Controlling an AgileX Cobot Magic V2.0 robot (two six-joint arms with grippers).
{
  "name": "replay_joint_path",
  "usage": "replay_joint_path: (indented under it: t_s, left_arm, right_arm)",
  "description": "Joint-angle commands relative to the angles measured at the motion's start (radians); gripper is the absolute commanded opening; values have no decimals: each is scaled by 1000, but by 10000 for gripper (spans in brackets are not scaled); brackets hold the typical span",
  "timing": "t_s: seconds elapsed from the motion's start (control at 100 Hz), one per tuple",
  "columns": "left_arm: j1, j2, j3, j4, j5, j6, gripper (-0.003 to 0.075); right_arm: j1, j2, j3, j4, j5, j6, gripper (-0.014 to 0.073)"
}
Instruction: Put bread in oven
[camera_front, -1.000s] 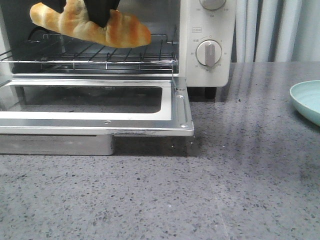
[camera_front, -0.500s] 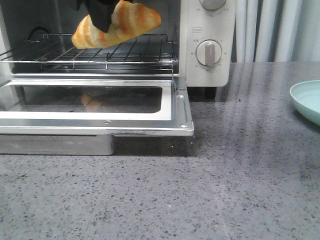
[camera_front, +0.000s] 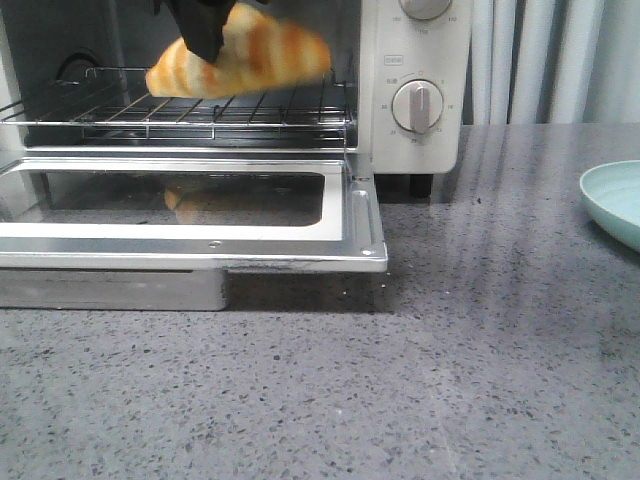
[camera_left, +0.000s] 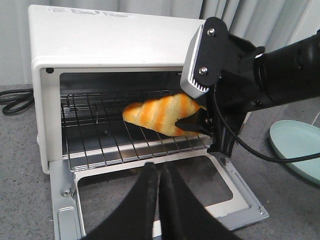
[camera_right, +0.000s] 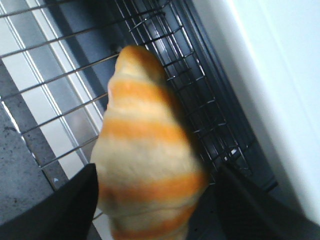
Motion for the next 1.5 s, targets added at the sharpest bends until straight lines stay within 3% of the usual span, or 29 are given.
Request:
replay_joint_path:
  t_s: [0.0,0.21,0.51,0.68,0.77,0.95,1.22,1.33,1.49]
  left_arm:
    - [3,6,-26,-11,-72,-1,-21]
    - [3,6,-26,-11,-72,-1,-21]
    - [3,-2,-26,2,-72,-1,-22]
    - [3,-97,-11,23,-102,-16,-22]
    - [5,-175,10,59,-102,-72,-22]
    - [35,-329,93,107,-102,-127,-22]
    - [127,-499,295,98,-117,-135,-22]
    - [189,-494,378,108,-174,-138,-22]
    - [260,-491,501,113,-374,-138,-21]
  right_arm:
    - [1,-50,-53,-74,-48,4,450]
    - [10,-50,-77,-74,-73,4,450]
    - [92,-63,-77,-67,95,4,442]
    - [160,-93,-77,-67,187,4,437]
    - [191,-117,-77,-59,244,4,385]
    - [219,-162,-77,-34,334,4,200]
    - [219,-205,-60,38,366,4,70]
    - [217,-216,-32,21,366,4,22]
    - [199,-228,2,17,366,4,-48]
